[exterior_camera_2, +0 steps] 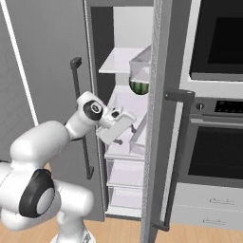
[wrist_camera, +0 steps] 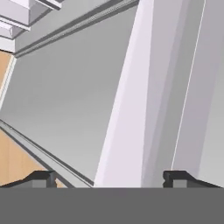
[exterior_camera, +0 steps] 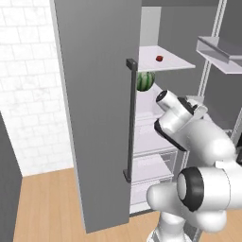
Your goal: Take the strawberry from the fridge and place it on top of the pancake, located on the dining counter.
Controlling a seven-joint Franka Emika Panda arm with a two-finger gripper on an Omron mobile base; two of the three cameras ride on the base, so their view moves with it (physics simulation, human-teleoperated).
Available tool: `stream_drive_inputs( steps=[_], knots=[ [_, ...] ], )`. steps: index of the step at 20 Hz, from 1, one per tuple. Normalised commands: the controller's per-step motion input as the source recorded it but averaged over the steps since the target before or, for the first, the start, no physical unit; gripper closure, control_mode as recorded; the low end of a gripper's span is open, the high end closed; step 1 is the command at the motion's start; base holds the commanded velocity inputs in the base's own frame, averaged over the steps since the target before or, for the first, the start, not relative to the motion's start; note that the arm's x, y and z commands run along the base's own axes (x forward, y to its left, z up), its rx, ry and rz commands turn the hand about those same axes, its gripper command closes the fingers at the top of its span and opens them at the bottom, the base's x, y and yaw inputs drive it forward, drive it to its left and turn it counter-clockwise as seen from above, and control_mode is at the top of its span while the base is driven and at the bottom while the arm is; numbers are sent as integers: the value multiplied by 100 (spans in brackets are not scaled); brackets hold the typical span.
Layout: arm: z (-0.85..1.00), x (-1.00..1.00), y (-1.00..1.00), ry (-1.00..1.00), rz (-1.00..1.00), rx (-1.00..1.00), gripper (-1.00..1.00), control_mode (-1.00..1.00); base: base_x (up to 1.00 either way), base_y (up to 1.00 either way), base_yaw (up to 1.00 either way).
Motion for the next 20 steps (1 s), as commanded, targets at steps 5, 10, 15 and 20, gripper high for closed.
stream_drive_inputs(
  steps=[5,10,15,20],
  knots=[
    [-18,0,-57,0,-1,0,-100,-100,0,0,0],
    [-4,0,-63,-2,0,2,-100,-100,0,0,0],
    [0,0,-10,-4,0,1,-100,-100,0,0,0],
    [0,-5,50,-8,0,1,-100,-100,0,0,0]
  ],
)
